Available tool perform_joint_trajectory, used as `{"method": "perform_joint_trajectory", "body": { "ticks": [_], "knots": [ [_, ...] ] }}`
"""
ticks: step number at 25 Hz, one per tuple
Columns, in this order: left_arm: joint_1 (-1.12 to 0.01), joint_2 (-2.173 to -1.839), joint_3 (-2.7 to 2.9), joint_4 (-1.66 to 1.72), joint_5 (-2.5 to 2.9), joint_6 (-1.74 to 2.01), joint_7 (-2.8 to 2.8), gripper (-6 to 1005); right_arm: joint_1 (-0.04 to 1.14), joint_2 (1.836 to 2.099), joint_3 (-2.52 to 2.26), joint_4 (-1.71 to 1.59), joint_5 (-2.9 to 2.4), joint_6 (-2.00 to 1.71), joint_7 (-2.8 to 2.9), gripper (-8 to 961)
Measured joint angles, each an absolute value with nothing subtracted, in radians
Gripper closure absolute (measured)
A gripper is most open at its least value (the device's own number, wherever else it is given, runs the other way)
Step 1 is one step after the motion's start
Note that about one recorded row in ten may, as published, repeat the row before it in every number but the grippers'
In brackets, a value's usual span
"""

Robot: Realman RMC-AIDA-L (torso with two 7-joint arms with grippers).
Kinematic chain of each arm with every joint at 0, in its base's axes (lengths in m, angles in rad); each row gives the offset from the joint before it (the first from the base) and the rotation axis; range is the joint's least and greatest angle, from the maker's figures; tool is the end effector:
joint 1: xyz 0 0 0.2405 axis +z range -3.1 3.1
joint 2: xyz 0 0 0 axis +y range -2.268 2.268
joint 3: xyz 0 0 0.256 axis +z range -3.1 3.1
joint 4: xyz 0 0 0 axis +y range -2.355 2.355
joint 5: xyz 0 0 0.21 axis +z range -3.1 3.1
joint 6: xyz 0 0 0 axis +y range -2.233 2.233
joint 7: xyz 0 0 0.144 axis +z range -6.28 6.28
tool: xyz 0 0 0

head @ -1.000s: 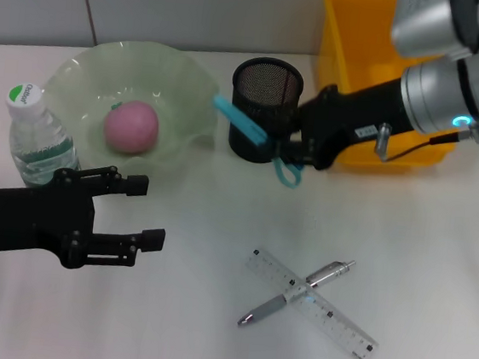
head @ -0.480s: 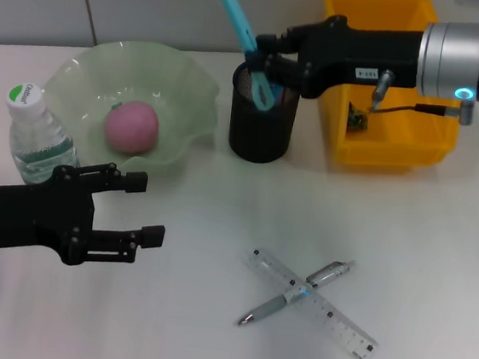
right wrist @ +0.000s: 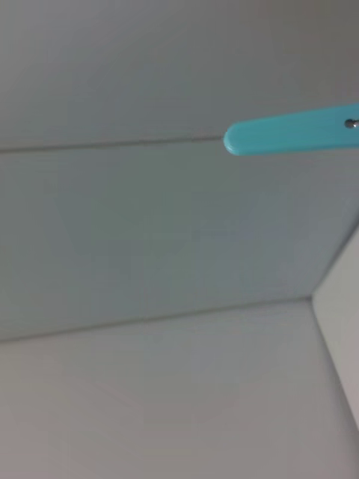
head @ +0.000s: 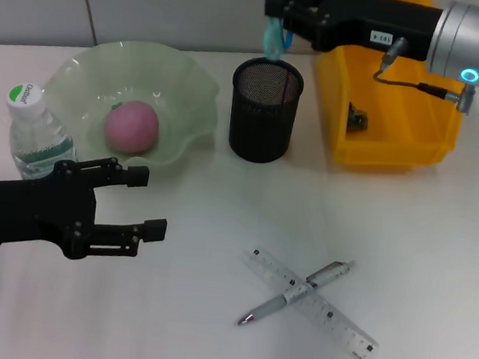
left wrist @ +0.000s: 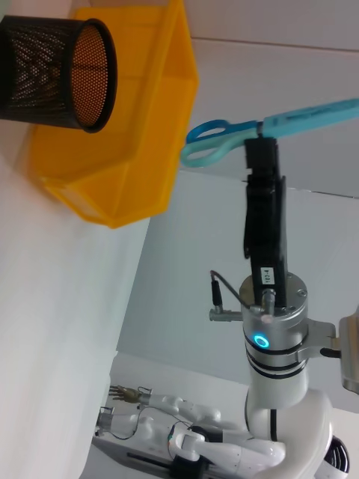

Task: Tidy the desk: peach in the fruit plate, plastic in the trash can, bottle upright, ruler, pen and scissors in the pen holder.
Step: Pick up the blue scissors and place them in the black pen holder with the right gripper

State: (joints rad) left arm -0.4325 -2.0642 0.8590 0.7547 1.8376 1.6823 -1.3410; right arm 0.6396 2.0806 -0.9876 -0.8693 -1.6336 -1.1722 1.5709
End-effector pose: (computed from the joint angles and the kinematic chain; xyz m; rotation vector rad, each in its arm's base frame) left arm -0.2518 0.3035 0.0087 -2.8245 -0.4488 -0.8056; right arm 0.1612 0.4165 0.0273 -2.4625 0.4554 0.8335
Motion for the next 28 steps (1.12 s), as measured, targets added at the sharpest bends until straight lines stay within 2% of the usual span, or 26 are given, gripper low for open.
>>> {"method": "perform_joint_trajectory", "body": {
  "ticks": [28],
  "knots": [
    [-0.414,-2.067,0.860,0.715,1.776,1.612,-1.273,166,0.549,2.082,-1.084,-1.171,-1.885,-0.953,0.991,724]
  ]
}}
